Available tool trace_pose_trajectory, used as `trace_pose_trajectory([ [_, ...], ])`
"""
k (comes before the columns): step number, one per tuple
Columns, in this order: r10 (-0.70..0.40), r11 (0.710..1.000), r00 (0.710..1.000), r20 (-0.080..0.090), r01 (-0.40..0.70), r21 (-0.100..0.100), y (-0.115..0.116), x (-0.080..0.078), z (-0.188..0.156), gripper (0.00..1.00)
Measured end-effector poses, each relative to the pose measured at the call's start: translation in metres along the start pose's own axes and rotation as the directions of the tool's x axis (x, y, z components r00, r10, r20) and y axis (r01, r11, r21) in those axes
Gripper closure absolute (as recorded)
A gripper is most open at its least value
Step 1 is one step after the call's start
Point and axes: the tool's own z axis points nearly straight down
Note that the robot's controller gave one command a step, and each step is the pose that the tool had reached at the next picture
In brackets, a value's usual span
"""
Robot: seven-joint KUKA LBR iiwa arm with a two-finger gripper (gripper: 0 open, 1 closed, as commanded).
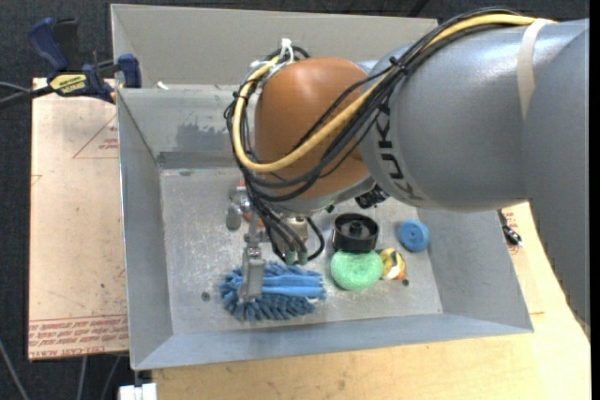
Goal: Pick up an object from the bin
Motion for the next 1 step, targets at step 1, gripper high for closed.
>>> trace_pose_trajectory([
  [1,0.003,1.000,1.000,0.007,-0.003,-0.001,-0.0010,-0.0018,-0.0043,0.00],
])
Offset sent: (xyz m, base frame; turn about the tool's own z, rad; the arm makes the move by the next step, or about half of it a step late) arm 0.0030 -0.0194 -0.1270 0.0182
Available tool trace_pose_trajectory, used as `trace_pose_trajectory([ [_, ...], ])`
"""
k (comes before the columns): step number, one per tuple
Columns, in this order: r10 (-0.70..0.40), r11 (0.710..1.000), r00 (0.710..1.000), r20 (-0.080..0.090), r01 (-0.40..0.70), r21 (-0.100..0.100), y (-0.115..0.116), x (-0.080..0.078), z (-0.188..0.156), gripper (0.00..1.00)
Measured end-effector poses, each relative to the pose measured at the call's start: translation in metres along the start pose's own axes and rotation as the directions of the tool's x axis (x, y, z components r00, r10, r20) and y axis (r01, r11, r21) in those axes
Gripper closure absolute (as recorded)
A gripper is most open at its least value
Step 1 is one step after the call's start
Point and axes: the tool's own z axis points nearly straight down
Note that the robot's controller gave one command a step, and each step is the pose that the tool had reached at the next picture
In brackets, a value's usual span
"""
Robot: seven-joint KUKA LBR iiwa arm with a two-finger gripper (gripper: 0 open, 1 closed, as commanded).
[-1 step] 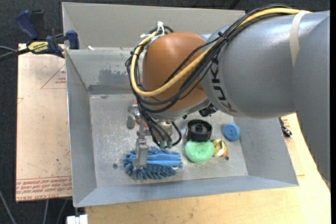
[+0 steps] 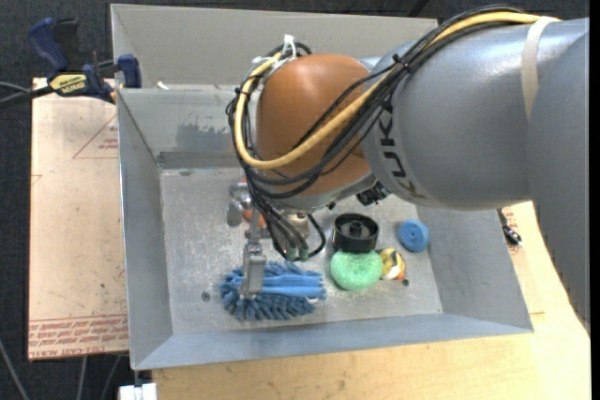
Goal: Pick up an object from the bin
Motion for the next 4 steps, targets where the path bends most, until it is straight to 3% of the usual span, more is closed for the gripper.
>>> trace_pose_trajectory([
  [1,0.004,1.000,1.000,0.008,-0.004,-0.004,-0.004,-0.003,0.036,0.00],
  [2,-0.132,0.991,0.991,-0.004,0.132,0.000,-0.034,0.014,0.075,0.00],
  [3,0.335,0.942,0.942,0.006,-0.335,-0.007,-0.035,0.020,0.106,1.00],
  [4,0.341,0.940,0.940,0.008,-0.341,-0.008,-0.034,0.021,0.109,1.00],
])
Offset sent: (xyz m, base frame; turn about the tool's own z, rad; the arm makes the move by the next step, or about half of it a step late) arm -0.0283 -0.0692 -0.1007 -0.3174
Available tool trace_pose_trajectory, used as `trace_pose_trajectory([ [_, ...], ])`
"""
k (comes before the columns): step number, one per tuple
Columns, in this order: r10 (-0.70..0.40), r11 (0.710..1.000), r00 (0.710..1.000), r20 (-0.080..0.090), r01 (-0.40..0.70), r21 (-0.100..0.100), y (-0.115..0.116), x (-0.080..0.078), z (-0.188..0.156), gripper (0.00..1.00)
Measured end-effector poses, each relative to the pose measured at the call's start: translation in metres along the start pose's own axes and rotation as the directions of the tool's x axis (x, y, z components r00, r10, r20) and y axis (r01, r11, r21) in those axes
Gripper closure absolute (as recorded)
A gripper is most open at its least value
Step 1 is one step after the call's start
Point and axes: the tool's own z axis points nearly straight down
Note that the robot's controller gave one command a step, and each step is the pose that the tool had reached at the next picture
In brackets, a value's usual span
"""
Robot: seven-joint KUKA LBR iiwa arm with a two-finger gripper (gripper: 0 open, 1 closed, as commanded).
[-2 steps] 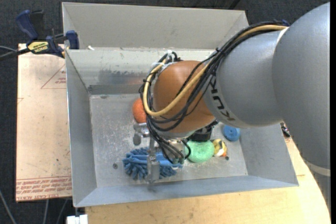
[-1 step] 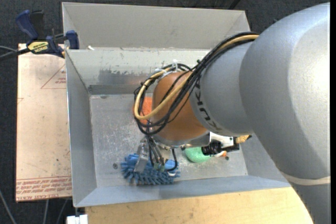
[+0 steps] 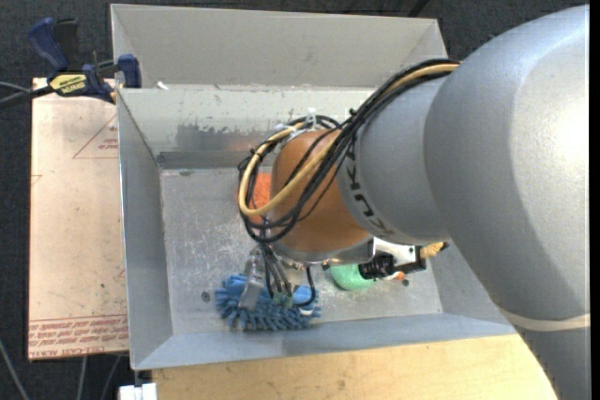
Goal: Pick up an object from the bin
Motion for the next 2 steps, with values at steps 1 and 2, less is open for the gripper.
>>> trace_pose_trajectory([
  [1,-0.040,0.999,0.999,0.003,0.040,-0.003,0.0404,-0.0206,-0.1366,1.00],
  [2,-0.040,0.999,0.999,0.000,0.040,-0.001,0.0398,-0.0199,-0.1351,1.00],
])
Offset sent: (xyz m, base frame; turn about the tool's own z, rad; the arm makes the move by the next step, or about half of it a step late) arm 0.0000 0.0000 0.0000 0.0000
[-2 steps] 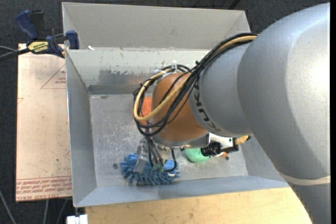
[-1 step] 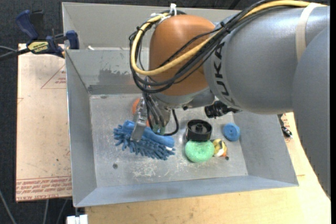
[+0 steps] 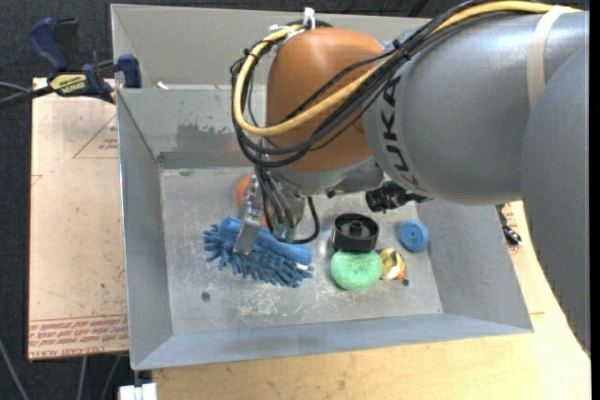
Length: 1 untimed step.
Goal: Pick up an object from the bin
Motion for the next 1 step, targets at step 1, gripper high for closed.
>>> trace_pose_trajectory([
  [1,-0.008,1.000,1.000,0.002,0.008,-0.002,0.0162,-0.0459,-0.0077,1.00],
])
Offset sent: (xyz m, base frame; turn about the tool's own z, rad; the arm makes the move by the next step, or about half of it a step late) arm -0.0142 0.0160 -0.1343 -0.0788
